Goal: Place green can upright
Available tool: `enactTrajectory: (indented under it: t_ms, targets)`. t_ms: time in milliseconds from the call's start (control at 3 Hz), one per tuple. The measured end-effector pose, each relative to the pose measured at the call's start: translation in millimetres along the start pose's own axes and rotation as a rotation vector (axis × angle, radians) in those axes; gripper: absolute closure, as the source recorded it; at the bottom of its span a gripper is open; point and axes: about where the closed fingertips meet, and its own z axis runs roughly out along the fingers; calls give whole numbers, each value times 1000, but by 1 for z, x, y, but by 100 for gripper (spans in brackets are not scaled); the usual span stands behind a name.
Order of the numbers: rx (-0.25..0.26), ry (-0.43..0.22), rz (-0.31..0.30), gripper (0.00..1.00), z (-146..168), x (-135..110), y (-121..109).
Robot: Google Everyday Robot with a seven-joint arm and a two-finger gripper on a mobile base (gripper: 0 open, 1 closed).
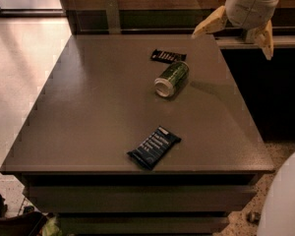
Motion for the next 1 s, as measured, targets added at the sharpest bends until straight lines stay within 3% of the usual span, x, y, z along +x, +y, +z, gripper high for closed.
enactTrajectory:
  t_ms: [333,1000]
  targets:
    - [-31,35,34,0,20,-2,25]
    - [-72,107,38,0,58,7,79]
